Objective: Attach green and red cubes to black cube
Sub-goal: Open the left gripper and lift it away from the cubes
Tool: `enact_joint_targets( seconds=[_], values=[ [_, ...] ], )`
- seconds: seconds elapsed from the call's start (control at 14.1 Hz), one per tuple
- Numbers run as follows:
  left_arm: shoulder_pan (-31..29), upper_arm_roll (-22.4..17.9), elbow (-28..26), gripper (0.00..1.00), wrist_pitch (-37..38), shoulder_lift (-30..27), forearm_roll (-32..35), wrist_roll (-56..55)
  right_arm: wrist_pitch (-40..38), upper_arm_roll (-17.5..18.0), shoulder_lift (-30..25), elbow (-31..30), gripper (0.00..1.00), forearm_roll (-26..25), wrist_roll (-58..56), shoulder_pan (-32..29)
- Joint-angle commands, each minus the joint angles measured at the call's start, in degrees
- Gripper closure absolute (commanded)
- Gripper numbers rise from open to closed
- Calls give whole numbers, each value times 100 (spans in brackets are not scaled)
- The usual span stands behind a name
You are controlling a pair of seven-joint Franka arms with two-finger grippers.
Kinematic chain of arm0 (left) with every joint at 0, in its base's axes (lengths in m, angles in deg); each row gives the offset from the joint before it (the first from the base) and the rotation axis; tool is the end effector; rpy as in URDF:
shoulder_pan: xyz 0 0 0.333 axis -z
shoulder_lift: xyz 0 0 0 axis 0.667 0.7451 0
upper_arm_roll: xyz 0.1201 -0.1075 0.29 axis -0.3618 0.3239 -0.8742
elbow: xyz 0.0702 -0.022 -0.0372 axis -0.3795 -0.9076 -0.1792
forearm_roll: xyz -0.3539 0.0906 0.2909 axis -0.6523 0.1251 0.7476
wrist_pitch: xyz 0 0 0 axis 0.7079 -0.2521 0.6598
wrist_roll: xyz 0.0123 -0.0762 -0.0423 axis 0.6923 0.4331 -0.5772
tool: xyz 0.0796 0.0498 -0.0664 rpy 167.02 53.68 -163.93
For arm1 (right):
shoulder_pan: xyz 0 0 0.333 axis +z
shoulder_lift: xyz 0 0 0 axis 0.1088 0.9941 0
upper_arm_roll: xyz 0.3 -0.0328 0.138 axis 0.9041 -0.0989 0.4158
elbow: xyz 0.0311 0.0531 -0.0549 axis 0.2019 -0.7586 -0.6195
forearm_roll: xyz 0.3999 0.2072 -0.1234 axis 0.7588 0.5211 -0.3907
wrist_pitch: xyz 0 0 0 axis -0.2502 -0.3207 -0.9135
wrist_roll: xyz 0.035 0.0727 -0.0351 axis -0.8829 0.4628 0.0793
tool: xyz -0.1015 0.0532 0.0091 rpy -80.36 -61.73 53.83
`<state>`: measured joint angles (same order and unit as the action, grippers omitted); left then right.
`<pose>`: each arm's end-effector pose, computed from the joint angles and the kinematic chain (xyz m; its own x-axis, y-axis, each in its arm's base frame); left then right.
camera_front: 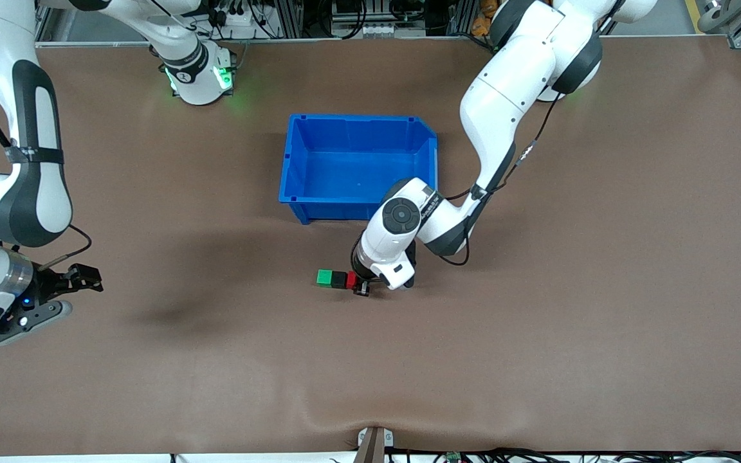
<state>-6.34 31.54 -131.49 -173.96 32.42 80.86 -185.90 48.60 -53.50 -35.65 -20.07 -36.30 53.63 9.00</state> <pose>0.6452 -0.5844 0.1412 0.1266 0.9553 -0.2672 0.9863 -0.0925 0.1366 0.7770 -0.0779 0.3766 0.9134 0.4069 -0.0101 0.4070 -0.9133 0.0178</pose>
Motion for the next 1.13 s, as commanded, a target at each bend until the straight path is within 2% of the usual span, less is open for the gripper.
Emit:
enact_joint_targets(
  seconds=[0.0, 0.21, 0.42, 0.71, 0.92, 1.06],
  values=[
    [89, -101, 238, 1, 63, 76, -66, -87, -330, 89, -358, -53, 0, 136, 843, -91],
    [28, -92, 238, 0, 581, -301, -57, -43, -672, 81, -709, -79, 0, 137, 1172, -134],
    [-235, -66, 221, 0, 1449, -959, -31, 88, -1102, 72, -1174, -167, 0, 128, 1163, -327],
    [-446, -74, 97, 0, 2548, -1803, 5, 1150, -1647, 63, -1842, -413, 0, 75, 1189, -486],
    [-745, -65, -60, 0, 3462, -2532, 13, 1844, -1999, 116, -2028, -422, 0, 66, 2066, -373],
    [-913, -66, -131, 0, 4103, -2937, 13, 2800, -2079, 116, -2125, -422, 0, 75, 2226, -240]
  ],
)
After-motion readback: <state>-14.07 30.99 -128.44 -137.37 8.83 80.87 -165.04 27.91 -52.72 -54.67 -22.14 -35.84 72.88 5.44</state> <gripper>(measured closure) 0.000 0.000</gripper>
